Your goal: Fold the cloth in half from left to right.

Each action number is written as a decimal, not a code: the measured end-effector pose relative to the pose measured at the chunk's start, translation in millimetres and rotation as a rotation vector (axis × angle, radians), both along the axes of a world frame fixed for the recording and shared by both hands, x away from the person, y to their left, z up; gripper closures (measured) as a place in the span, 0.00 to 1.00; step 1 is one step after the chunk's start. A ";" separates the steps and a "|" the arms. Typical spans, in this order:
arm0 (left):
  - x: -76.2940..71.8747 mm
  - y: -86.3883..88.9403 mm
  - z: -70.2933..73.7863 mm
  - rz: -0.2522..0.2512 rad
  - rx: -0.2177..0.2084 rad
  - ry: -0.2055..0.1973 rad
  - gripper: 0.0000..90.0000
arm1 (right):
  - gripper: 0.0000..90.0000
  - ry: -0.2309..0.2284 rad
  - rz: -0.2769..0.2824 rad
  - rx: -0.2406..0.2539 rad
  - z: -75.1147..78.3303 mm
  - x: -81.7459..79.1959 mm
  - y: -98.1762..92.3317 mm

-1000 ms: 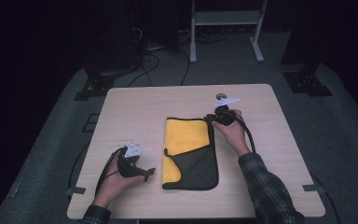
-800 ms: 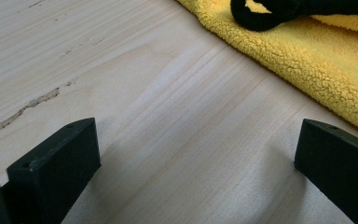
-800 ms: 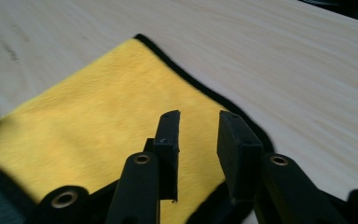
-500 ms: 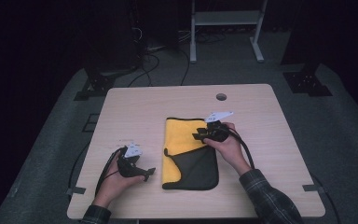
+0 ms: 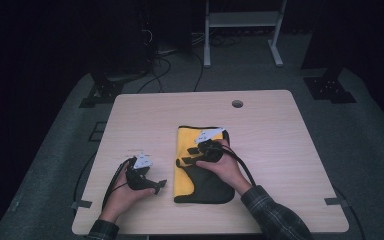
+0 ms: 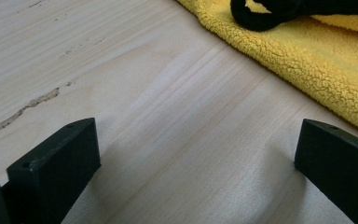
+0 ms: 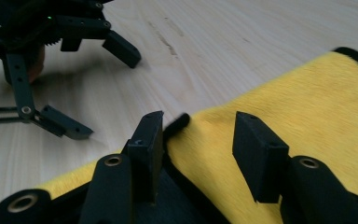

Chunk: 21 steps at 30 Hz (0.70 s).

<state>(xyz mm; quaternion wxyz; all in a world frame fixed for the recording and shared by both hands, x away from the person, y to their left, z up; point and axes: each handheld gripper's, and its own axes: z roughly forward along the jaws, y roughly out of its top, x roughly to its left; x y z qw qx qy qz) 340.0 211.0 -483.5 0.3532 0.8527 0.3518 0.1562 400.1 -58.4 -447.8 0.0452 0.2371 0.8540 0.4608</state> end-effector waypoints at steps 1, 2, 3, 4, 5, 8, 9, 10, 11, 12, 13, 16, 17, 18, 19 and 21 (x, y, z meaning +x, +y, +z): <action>0.1 0.1 0.0 -0.001 0.001 0.000 0.00 | 0.57 0.003 0.007 0.004 -1.3 0.0 4.2; 0.0 0.1 0.0 -0.001 0.001 0.000 0.00 | 0.58 0.012 0.012 0.003 -3.0 -0.2 9.4; 0.0 -0.2 -0.1 0.001 -0.002 0.000 0.00 | 0.58 0.011 0.020 0.003 -5.0 0.5 13.0; 0.0 -0.2 -0.1 0.002 -0.003 0.000 0.00 | 0.58 0.019 0.021 0.003 -7.0 0.6 16.9; -0.1 -0.2 -0.1 0.002 -0.003 -0.001 0.00 | 0.57 0.023 0.023 -0.002 -9.4 0.9 20.2; 0.0 -0.2 -0.1 0.002 -0.003 -0.001 0.00 | 0.57 0.033 0.033 -0.018 -16.2 2.5 28.8; -0.1 -0.3 -0.1 0.003 -0.004 0.000 0.00 | 0.58 0.038 0.035 -0.024 -18.3 2.9 31.5; -0.1 -0.2 -0.1 0.002 -0.003 -0.001 0.00 | 0.58 0.041 0.036 -0.032 -20.4 3.3 33.8; -0.1 -0.2 -0.1 0.003 -0.003 -0.001 0.00 | 0.59 0.042 0.035 -0.039 -22.2 3.7 35.4; -0.1 -0.2 -0.1 0.003 -0.003 0.000 0.00 | 0.61 0.044 0.034 -0.049 -25.2 4.2 37.9; -0.1 -0.2 -0.1 0.003 -0.004 0.000 0.00 | 0.63 0.052 0.031 -0.060 -27.0 4.3 39.2; -0.1 -0.2 -0.1 0.002 -0.003 0.000 0.00 | 0.75 0.045 0.032 -0.072 -29.7 5.1 40.4; -0.1 -0.2 -0.1 0.002 -0.003 -0.001 0.00 | 0.78 0.041 0.032 -0.073 -29.2 5.0 40.4; -0.1 -0.2 -0.1 0.002 -0.003 -0.001 0.00 | 0.82 0.038 0.030 -0.072 -28.3 4.9 40.4; -0.1 -0.2 -0.1 0.002 -0.003 -0.001 0.00 | 0.86 0.035 0.035 -0.069 -27.7 4.9 40.1; -0.1 -0.2 -0.1 0.002 -0.003 -0.001 0.00 | 0.91 0.034 0.042 -0.060 -25.1 3.7 39.8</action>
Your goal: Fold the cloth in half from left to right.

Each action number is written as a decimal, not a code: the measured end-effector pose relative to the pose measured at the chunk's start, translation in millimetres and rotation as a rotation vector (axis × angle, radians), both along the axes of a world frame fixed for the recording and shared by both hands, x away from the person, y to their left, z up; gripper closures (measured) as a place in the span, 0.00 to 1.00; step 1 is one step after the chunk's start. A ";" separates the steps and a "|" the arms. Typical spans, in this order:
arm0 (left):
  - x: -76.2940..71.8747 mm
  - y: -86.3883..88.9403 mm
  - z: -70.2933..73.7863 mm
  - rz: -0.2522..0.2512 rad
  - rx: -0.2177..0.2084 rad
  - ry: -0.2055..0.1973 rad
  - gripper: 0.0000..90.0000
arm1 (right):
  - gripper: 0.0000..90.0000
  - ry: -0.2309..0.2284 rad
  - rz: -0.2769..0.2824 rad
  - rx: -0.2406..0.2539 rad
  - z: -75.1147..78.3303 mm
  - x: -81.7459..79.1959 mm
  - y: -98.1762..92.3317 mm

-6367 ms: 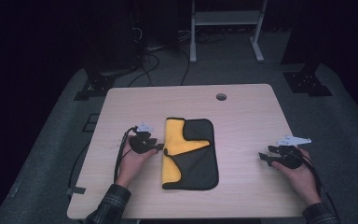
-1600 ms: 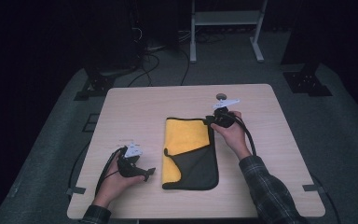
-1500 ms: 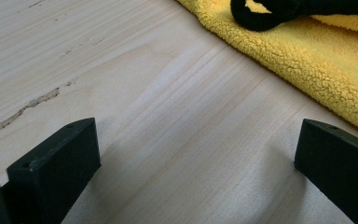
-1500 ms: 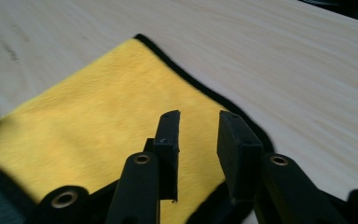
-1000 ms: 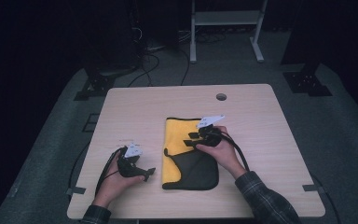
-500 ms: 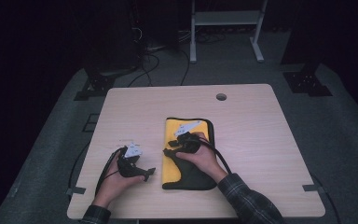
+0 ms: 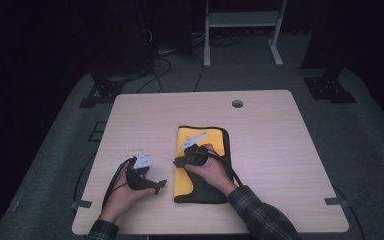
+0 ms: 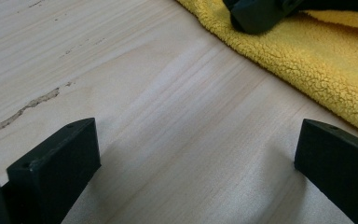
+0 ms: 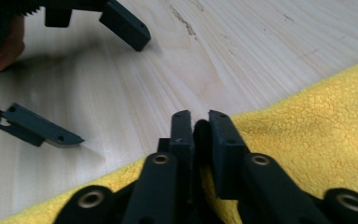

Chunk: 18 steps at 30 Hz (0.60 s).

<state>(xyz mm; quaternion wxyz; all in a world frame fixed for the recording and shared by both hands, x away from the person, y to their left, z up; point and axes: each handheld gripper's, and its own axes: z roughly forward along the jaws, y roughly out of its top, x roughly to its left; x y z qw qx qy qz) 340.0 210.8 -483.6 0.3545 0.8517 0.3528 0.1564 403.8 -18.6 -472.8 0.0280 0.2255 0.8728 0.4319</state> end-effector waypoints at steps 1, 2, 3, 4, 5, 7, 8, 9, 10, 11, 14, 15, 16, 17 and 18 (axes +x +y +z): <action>0.0 0.0 0.0 0.000 0.000 0.000 0.00 | 0.92 -0.005 0.006 0.002 1.1 -0.2 -0.4; 0.0 0.0 0.0 0.000 0.000 0.000 0.00 | 0.92 -0.002 0.004 0.006 2.1 -1.0 -0.4; 0.0 0.0 0.0 0.000 0.000 0.000 0.00 | 0.92 -0.003 0.003 0.009 3.8 -1.7 -1.0; 0.0 0.0 0.0 0.000 0.000 0.000 0.00 | 0.92 -0.006 0.005 0.012 5.2 -2.2 -1.7; 0.0 0.1 0.0 -0.001 0.001 0.001 0.00 | 0.93 -0.013 0.006 0.018 6.9 -2.7 -2.5; 0.1 0.2 0.1 -0.002 0.003 0.001 0.00 | 0.93 -0.015 0.005 0.030 11.8 -4.6 -5.2; 0.1 0.2 0.1 -0.002 0.003 0.000 0.00 | 0.93 -0.022 0.005 0.034 14.4 -5.4 -7.1; 0.1 0.2 0.1 -0.002 0.002 0.000 0.00 | 0.93 -0.024 0.007 0.038 17.1 -6.4 -9.2; 0.0 0.0 0.0 0.000 0.000 0.000 0.00 | 0.93 -0.026 0.006 0.039 19.0 -7.2 -11.2; -0.2 -0.2 -0.1 0.002 -0.002 0.001 0.00 | 0.93 -0.031 0.007 0.043 21.7 -8.4 -14.7; -0.1 0.0 0.0 0.001 0.000 0.002 0.00 | 0.93 -0.037 0.007 0.048 27.6 -13.2 -25.5; -0.1 0.0 0.1 0.001 0.000 0.002 0.00 | 0.93 -0.040 0.007 0.050 29.1 -15.1 -29.3; -0.1 0.0 0.1 0.000 0.001 0.002 0.00 | 0.93 -0.045 0.005 0.047 30.5 -17.1 -33.3; -0.1 0.0 0.0 0.001 0.000 0.002 0.00 | 0.93 -0.051 0.002 0.046 31.7 -19.4 -37.1; -0.1 0.0 0.0 0.000 0.000 0.002 0.00 | 0.93 -0.055 0.002 0.042 32.7 -20.9 -40.1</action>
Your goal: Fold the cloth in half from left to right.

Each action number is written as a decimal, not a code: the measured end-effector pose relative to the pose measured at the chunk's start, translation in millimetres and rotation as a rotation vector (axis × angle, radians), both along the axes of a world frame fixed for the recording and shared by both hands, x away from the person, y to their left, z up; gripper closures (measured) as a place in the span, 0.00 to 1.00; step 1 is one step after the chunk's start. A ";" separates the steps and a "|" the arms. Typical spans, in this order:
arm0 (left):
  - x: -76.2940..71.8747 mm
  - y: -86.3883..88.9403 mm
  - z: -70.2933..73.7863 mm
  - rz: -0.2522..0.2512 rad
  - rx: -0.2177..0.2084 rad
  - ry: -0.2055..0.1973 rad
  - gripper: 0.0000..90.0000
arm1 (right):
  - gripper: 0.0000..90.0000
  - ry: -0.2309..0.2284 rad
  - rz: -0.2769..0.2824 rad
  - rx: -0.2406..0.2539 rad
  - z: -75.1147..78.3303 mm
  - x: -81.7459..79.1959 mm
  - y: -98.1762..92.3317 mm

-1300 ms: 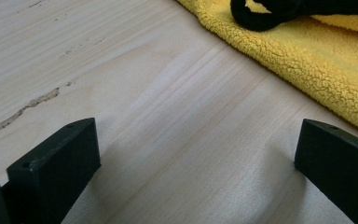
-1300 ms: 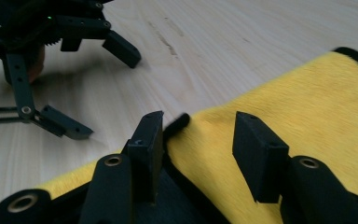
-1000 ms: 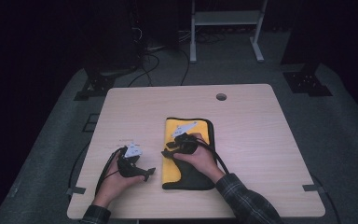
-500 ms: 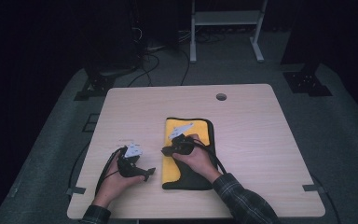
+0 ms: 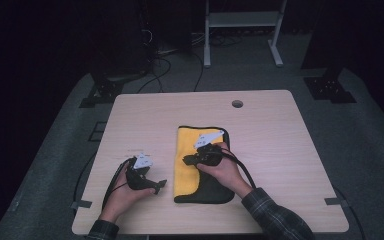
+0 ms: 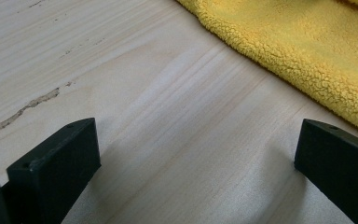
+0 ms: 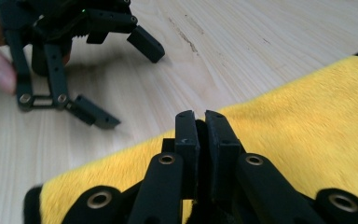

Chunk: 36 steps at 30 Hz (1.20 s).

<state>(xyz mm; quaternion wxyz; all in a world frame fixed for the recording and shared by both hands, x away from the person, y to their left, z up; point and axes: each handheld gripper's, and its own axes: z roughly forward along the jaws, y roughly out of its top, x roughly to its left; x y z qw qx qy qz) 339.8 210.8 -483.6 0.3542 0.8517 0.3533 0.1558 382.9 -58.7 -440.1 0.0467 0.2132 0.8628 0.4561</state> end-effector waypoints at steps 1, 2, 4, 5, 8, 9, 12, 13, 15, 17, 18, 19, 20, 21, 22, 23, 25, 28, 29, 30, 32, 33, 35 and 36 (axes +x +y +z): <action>0.0 0.0 0.1 0.000 0.000 0.001 0.00 | 0.93 -0.001 -0.001 -0.003 1.4 -2.4 -4.1; 0.0 0.1 0.1 -0.001 0.002 0.001 0.00 | 0.93 -0.007 -0.003 -0.006 2.9 -5.2 -9.4; -0.1 0.0 0.0 0.000 -0.001 0.002 0.00 | 0.93 -0.013 -0.009 -0.011 4.6 -9.7 -17.8; -0.1 -0.1 0.0 0.001 -0.001 0.002 0.00 | 0.93 -0.014 -0.011 -0.013 5.3 -11.9 -22.3; -0.1 -0.1 -0.1 0.001 -0.001 0.001 0.00 | 0.93 -0.015 -0.024 -0.012 6.6 -18.8 -36.5; -0.1 -0.1 0.0 0.001 -0.001 0.002 0.00 | 0.93 -0.013 -0.029 -0.011 6.9 -22.4 -42.7; 0.0 0.1 0.1 -0.001 0.002 0.002 0.00 | 0.93 -0.012 -0.033 -0.013 6.0 -31.2 -55.9; 0.0 0.1 0.1 -0.001 0.002 0.002 0.00 | 0.93 -0.004 -0.040 -0.015 5.3 -35.4 -60.5; 0.0 0.1 0.1 -0.001 0.002 0.001 0.00 | 0.93 0.005 -0.045 -0.021 3.2 -42.7 -69.6; 0.0 0.1 0.1 -0.001 0.002 0.002 0.00 | 0.93 0.013 -0.049 -0.023 1.4 -51.1 -78.8; 0.0 0.1 0.1 -0.001 0.002 0.002 0.00 | 0.93 0.016 -0.051 -0.026 1.2 -54.0 -81.5; 0.0 0.1 0.1 -0.001 0.002 0.002 0.00 | 0.93 0.019 -0.052 -0.025 1.0 -56.9 -84.2; -0.1 0.1 0.1 -0.001 0.001 0.002 0.00 | 0.93 0.023 -0.052 -0.025 0.9 -61.7 -88.5; 0.0 0.0 0.1 0.000 0.002 0.001 0.00 | 0.93 0.022 -0.053 -0.023 0.7 -65.4 -91.7; -0.1 0.0 0.1 0.000 0.001 0.002 0.00 | 0.93 0.026 -0.051 -0.022 0.6 -69.0 -95.0; -0.1 0.0 0.0 0.000 0.001 0.001 0.00 | 0.93 0.026 -0.051 -0.021 0.4 -72.5 -98.0; -0.1 0.0 0.0 0.000 0.001 0.001 0.00 | 0.92 0.035 -0.056 -0.021 -0.7 -79.1 -103.5; 0.0 -0.2 -0.1 0.001 -0.001 -0.001 0.00 | 0.92 0.050 -0.056 -0.035 -4.4 -88.3 -109.9; 0.1 -0.1 -0.1 0.000 0.000 -0.001 0.00 | 0.92 0.057 -0.058 -0.043 -7.1 -91.3 -111.7; 0.0 -0.2 -0.1 0.001 -0.001 -0.001 0.00 | 0.92 0.063 -0.056 -0.046 -9.3 -92.7 -112.6; 0.0 -0.2 -0.1 0.001 -0.001 -0.001 0.00 | 0.92 0.076 -0.051 -0.059 -15.3 -96.7 -113.2; 0.0 -0.2 -0.1 0.001 -0.001 -0.001 0.00 | 0.92 0.088 -0.047 -0.068 -18.4 -98.7 -112.3; 0.0 -0.2 -0.1 0.001 -0.001 -0.001 0.00 | 0.92 0.100 -0.038 -0.092 -23.7 -101.7 -110.1; 0.0 -0.2 -0.1 0.001 -0.001 -0.001 0.00 | 0.92 0.106 -0.030 -0.100 -26.5 -102.9 -108.4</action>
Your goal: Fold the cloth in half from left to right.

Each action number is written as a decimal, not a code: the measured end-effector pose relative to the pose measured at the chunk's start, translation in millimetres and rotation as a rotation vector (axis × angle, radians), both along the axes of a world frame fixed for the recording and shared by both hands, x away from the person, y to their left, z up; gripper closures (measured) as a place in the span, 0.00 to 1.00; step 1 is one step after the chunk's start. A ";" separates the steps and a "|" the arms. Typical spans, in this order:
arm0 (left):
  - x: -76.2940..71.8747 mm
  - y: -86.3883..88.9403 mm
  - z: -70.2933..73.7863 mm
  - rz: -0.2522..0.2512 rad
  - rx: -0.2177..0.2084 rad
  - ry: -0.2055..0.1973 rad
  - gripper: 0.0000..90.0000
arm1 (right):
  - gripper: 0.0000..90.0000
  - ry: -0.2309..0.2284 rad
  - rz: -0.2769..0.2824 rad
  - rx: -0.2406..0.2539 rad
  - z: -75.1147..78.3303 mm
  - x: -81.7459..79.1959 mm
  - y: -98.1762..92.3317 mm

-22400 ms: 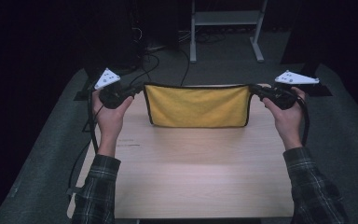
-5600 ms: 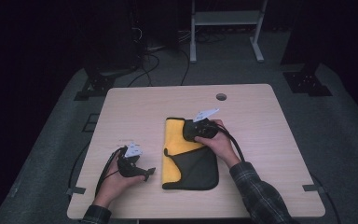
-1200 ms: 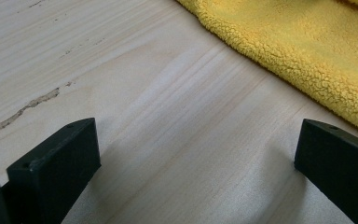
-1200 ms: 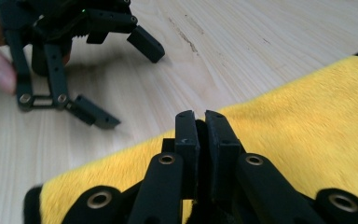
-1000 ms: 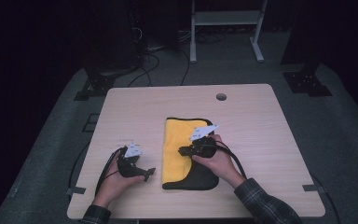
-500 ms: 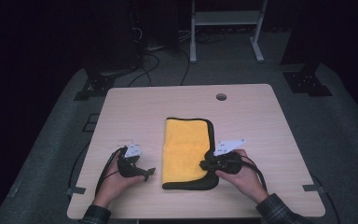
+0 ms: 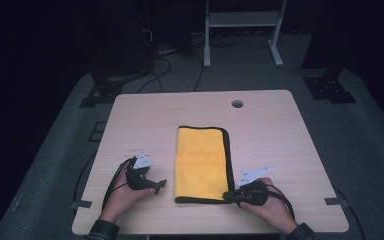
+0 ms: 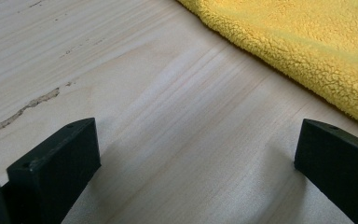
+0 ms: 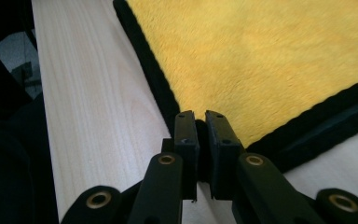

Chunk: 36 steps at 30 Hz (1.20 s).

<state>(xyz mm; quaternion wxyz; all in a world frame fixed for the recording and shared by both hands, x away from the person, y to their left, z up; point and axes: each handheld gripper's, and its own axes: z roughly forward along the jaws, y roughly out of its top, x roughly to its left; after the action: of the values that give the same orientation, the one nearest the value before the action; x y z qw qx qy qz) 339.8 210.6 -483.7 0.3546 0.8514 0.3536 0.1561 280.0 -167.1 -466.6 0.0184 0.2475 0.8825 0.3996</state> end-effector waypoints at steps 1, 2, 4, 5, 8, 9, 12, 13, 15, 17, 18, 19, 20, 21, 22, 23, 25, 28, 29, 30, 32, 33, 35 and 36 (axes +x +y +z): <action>0.0 0.0 0.0 0.000 0.000 0.000 0.00 | 0.92 -0.002 0.003 -0.007 -1.3 -0.3 1.2; 0.0 0.0 0.0 0.000 0.000 0.000 0.00 | 0.90 -0.003 0.005 -0.008 -1.9 0.1 1.7; 0.0 0.0 0.0 0.000 0.000 0.000 0.00 | 0.84 -0.008 0.009 0.003 -1.8 1.2 1.5; 0.0 0.0 0.0 -0.001 0.000 -0.001 0.00 | 0.78 -0.016 0.013 0.005 -0.9 1.2 1.0; 0.1 0.0 0.0 -0.001 0.000 -0.001 0.00 | 0.67 -0.046 0.005 0.036 3.7 2.4 -1.6; 0.1 0.0 0.0 0.000 0.000 -0.001 0.00 | 0.65 -0.062 -0.007 0.050 6.6 3.5 -3.3; 0.1 0.0 0.0 0.000 0.000 -0.001 0.00 | 0.60 -0.083 -0.025 0.082 13.1 7.0 -7.5; 0.1 -0.1 0.0 0.000 0.000 -0.001 0.00 | 0.58 -0.089 -0.031 0.100 15.7 8.3 -9.7; 0.1 -0.1 0.0 0.000 -0.001 -0.001 0.00 | 0.57 -0.096 -0.048 0.116 19.3 10.1 -12.9; 0.3 -0.1 0.0 0.000 -0.001 -0.001 0.00 | 0.55 -0.108 -0.071 0.119 23.2 14.3 -17.0; 0.3 -0.2 -0.1 0.000 -0.001 -0.001 0.00 | 0.55 -0.111 -0.085 0.119 24.6 16.9 -18.3; 0.4 -0.2 0.0 0.000 -0.001 -0.001 0.00 | 0.54 -0.113 -0.096 0.115 26.1 20.2 -19.9; 0.4 -0.2 0.0 0.000 -0.001 -0.001 0.00 | 0.53 -0.117 -0.108 0.113 27.3 24.2 -21.2; 0.3 -0.4 -0.1 0.002 -0.003 0.000 0.00 | 0.53 -0.113 -0.120 0.109 27.9 28.9 -22.4; 0.4 -0.3 0.0 0.001 0.001 0.001 0.00 | 0.53 -0.114 -0.132 0.108 28.4 33.5 -23.3; 0.5 -0.3 0.0 0.002 0.001 0.001 0.00 | 0.52 -0.119 -0.142 0.109 28.8 38.2 -24.4; 0.9 -0.5 0.1 0.003 0.002 0.001 0.00 | 0.52 -0.121 -0.158 0.113 30.0 45.7 -25.5; 1.1 -0.5 0.2 0.003 0.004 0.002 0.00 | 0.51 -0.138 -0.179 0.108 33.7 58.3 -26.1; 1.1 -0.5 0.2 0.003 0.004 0.002 0.00 | 0.50 -0.145 -0.187 0.115 35.2 62.7 -26.4; 1.2 -0.5 0.3 0.003 0.005 0.001 0.00 | 0.50 -0.146 -0.195 0.115 36.8 67.1 -26.3; 1.2 -0.5 0.2 0.008 0.001 -0.001 0.00 | 0.50 -0.155 -0.205 0.110 39.3 75.4 -25.6; 1.5 0.3 0.8 0.003 -0.003 -0.005 0.01 | 0.49 -0.155 -0.211 0.111 40.4 80.2 -25.4; 3.1 1.0 1.9 0.007 -0.005 -0.007 0.06 | 0.49 -0.152 -0.212 0.103 41.2 86.2 -24.2; 4.2 1.1 3.2 0.008 -0.002 -0.002 0.08 | 0.49 -0.154 -0.214 0.104 41.5 89.8 -23.7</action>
<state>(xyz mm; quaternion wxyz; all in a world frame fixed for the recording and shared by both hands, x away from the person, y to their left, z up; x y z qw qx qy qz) 344.0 211.7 -480.5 0.3549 0.8495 0.3569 0.1580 369.8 -190.8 -425.0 0.1161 0.3095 0.8251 0.4583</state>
